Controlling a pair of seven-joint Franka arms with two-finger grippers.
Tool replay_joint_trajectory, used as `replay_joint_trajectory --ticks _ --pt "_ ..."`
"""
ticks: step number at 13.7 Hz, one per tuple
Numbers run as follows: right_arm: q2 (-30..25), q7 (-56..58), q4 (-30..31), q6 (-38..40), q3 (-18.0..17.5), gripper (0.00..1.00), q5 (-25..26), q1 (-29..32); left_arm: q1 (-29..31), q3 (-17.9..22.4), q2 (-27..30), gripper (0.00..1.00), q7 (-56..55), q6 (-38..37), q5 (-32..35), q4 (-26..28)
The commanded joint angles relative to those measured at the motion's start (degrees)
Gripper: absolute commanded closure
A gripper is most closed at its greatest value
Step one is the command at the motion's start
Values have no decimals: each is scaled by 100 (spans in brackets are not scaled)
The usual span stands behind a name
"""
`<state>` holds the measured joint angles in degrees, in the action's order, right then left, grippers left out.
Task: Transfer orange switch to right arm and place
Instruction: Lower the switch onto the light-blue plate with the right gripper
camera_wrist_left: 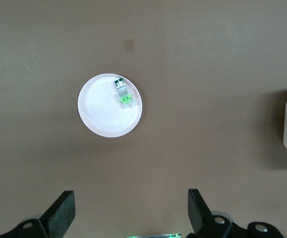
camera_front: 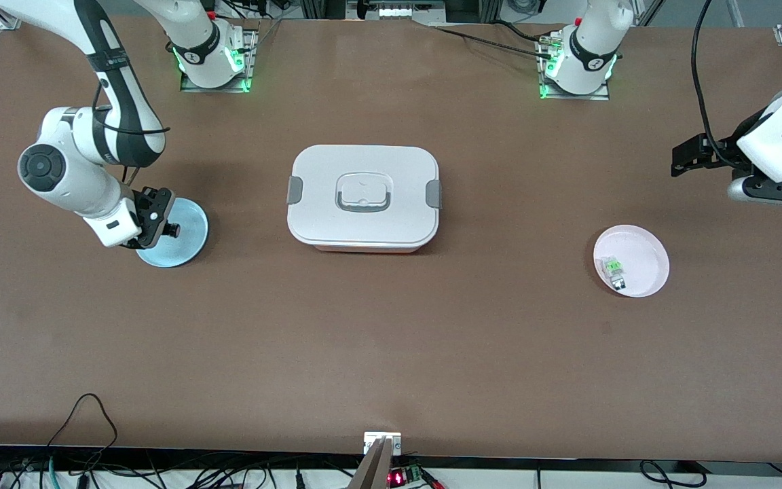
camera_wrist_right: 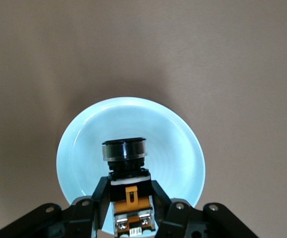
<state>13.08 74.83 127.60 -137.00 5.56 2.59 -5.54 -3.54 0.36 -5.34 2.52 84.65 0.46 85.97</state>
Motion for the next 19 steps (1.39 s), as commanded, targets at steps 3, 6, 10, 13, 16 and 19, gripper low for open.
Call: replay_joint_trajectory --ticks 3,6,10,13,16,19 --pt "-157 864 415 -528 -55 71 83 281 -59 60 42 0 12 122 139 105" --pt "18 1287 415 -854 -55 71 66 413 -50 34 68 0 12 -60 78 139" --pt "264 1297 441 -1196 -55 71 48 440 -15 51 86 0 38 -132 86 113" --pt "423 1297 467 -1425 -64 71 22 449 -15 -19 77 0 223 -98 77 271" --pt "511 1306 468 -1522 -81 71 13 449 -6 -10 95 0 241 -158 69 280" --pt "520 1306 468 -1522 -204 70 -5 449 -6 -19 253 0 355 -387 51 201"
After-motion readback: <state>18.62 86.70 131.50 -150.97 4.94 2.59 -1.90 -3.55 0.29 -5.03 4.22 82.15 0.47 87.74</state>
